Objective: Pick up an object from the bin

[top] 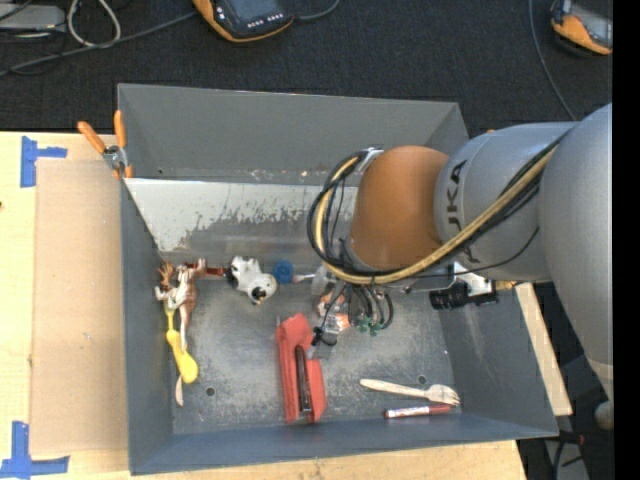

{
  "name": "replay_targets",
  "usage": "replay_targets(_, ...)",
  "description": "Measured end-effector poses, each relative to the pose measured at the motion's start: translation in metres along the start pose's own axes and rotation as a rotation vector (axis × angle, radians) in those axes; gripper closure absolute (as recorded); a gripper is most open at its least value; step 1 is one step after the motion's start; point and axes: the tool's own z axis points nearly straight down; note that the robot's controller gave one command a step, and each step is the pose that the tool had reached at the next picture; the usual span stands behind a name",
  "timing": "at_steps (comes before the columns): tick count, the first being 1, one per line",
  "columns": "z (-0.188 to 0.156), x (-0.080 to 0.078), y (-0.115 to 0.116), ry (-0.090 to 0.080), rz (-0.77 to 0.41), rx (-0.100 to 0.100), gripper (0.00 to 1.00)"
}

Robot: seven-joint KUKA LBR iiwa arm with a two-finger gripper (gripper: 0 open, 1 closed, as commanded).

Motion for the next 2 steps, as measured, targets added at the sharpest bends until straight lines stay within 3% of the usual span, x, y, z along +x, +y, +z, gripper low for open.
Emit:
replay_targets(1, 0.012, -0.004, 0.002, 0.014, -0.002, 0.005, 0.0)
replay_targets(2, -0.001, 0.021, -0.011, 0.004, -0.113, 0.001, 0.0)
